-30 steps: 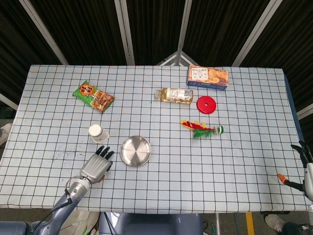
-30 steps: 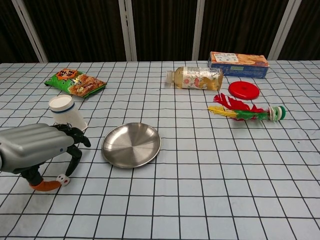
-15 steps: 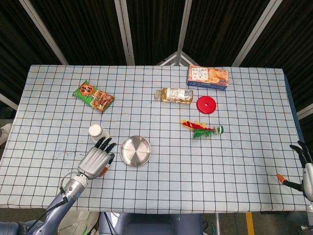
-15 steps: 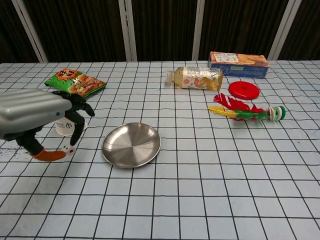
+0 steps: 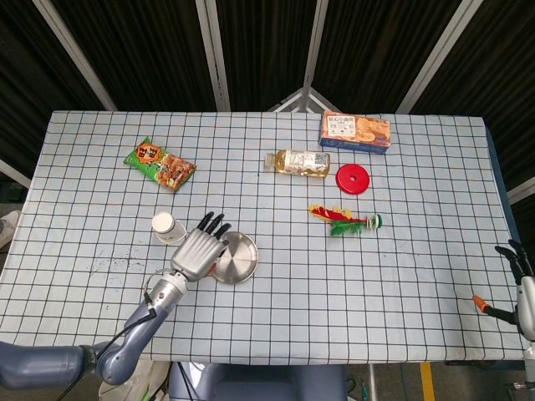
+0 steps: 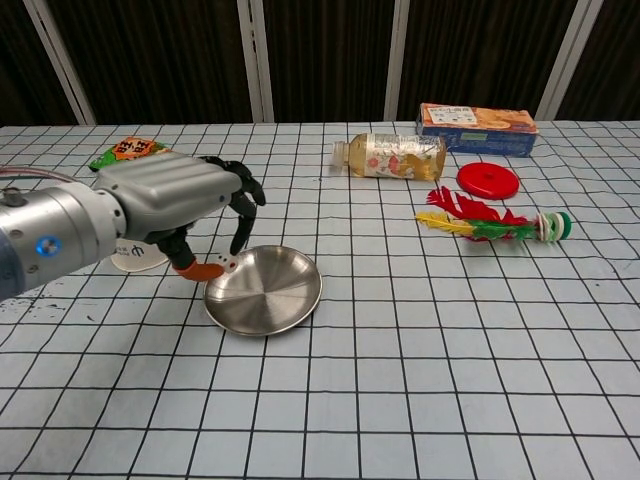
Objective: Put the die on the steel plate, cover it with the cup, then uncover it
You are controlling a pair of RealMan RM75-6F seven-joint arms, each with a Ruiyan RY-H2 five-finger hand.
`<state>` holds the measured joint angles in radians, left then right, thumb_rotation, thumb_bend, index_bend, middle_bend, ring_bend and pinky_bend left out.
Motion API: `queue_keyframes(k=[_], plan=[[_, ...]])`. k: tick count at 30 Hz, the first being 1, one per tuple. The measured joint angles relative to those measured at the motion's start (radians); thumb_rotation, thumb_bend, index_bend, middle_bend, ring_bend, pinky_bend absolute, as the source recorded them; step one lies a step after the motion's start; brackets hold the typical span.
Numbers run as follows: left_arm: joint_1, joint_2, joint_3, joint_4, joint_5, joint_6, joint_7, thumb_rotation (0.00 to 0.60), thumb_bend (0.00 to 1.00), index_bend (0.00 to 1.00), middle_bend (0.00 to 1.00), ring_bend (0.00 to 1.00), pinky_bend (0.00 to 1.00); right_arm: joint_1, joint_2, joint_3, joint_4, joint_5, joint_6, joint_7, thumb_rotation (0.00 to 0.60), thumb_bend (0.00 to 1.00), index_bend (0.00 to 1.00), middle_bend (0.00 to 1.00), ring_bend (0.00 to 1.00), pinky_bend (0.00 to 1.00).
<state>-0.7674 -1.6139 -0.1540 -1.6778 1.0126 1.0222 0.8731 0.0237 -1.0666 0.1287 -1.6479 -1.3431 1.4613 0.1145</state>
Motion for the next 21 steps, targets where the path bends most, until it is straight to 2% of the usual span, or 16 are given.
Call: queue_keyframes(k=[7,16,19,20,21], plan=[[-0.054,-0.094,-0.013,0.108,-0.050,-0.027,0.013,0.600,0.54,0.53,0.14,0.00,0.00,-0.004,0.006,0.002,0.000,0.003,0.001,0.013,0.600,0.10,0.21,0.12,0.14,0.06],[-0.076,-0.127,0.005,0.159,-0.070,-0.021,0.023,0.600,0.54,0.51,0.14,0.00,0.00,-0.003,0.008,-0.002,-0.004,0.001,-0.005,0.011,0.600,0.10,0.21,0.12,0.14,0.06],[-0.079,-0.132,0.011,0.171,-0.081,-0.021,0.024,0.600,0.47,0.40,0.12,0.00,0.00,-0.001,0.007,-0.001,-0.003,0.001,-0.008,0.010,0.600,0.10,0.21,0.12,0.14,0.06],[-0.080,-0.134,0.012,0.175,-0.084,-0.020,0.025,0.600,0.42,0.35,0.11,0.00,0.00,0.000,0.007,-0.002,-0.002,0.000,-0.010,0.010,0.600,0.10,0.21,0.12,0.14,0.06],[-0.081,-0.137,0.013,0.179,-0.088,-0.020,0.025,0.600,0.33,0.26,0.09,0.00,0.00,0.000,0.007,-0.002,-0.002,0.000,-0.011,0.009,0.600,0.10,0.21,0.12,0.14,0.06]])
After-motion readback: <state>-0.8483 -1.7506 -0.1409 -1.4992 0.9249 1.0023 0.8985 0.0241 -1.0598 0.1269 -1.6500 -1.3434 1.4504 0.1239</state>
